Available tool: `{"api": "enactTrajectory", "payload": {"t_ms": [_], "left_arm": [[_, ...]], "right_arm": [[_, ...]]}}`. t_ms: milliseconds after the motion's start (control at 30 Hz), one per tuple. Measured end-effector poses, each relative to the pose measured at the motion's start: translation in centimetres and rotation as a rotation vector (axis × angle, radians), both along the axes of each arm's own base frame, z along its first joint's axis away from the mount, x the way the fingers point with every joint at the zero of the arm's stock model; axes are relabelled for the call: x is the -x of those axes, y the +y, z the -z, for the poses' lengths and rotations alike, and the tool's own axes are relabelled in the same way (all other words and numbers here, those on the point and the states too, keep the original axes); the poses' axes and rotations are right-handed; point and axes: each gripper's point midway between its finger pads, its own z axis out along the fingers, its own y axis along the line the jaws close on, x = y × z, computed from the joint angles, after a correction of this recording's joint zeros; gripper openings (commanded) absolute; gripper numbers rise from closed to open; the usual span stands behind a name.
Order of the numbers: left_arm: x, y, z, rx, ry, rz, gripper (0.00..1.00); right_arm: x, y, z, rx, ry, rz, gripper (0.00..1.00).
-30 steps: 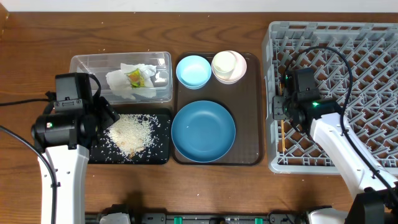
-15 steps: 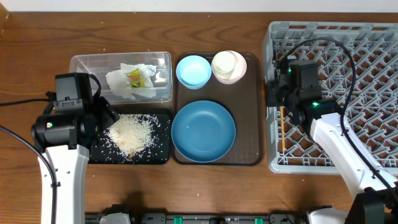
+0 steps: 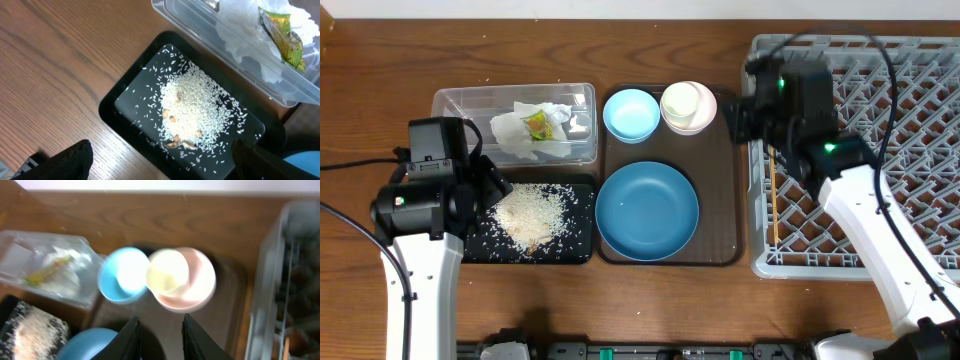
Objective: Sort waste into correct bins and load items into the dishwasher rack
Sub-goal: 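Move the right gripper to the white cup and grip its rim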
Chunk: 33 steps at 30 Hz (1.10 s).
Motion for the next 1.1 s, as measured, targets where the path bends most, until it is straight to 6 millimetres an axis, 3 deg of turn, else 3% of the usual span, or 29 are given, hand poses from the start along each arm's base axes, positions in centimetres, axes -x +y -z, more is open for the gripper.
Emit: {"api": "enactTrajectory", "payload": {"t_ms": [133, 300, 533, 600, 667, 1100], "left_arm": [[0.0, 0.0, 0.0, 0.000, 0.000, 0.000, 0.91], [0.0, 0.0, 0.0, 0.000, 0.000, 0.000, 0.91], [0.0, 0.0, 0.0, -0.001, -0.001, 0.000, 0.91], [0.0, 0.0, 0.0, -0.001, -0.001, 0.000, 0.91], [0.0, 0.0, 0.0, -0.001, -0.001, 0.000, 0.91], [0.0, 0.1, 0.0, -0.004, -0.001, -0.001, 0.91]], "right_arm": [[-1.3, 2.4, -3.8, 0.015, -0.044, -0.033, 0.21], [-2.7, 5.5, -4.5, 0.107, -0.001, -0.090, 0.27], [-6.6, 6.8, -1.9, 0.208, 0.083, -0.100, 0.31], [-7.4, 7.0, -1.0, 0.210, 0.093, -0.102, 0.42], [-7.9, 7.2, 0.6, 0.222, 0.118, -0.110, 0.45], [-7.8, 9.6, 7.2, 0.256, 0.242, -0.140, 0.27]]}}
